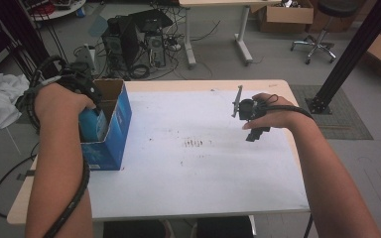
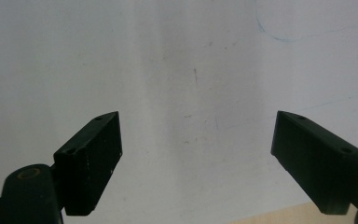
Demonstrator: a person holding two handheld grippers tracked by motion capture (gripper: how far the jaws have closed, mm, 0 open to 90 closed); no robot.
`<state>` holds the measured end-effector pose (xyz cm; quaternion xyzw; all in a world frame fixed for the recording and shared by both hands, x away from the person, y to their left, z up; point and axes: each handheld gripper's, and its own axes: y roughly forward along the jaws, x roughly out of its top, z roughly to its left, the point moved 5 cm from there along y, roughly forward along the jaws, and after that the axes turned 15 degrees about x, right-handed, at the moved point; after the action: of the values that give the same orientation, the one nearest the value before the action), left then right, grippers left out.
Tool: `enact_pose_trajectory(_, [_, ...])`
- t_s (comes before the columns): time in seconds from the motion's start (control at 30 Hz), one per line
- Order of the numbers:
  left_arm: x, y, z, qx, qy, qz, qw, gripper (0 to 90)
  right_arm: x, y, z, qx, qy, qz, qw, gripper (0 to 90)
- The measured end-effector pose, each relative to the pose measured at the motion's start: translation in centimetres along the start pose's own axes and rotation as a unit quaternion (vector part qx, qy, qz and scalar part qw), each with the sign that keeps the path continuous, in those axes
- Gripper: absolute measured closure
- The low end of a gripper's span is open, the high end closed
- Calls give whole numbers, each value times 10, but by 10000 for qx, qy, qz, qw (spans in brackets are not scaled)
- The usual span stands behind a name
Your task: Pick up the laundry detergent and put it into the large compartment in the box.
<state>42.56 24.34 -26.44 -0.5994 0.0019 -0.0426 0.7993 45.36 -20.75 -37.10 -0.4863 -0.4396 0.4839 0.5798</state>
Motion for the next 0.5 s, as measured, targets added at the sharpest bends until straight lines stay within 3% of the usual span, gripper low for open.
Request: enact_pose_trajectory(0.5, [1,41,-13,-44,33,65,10000,401,0,3,0,31,3,3,10000,163])
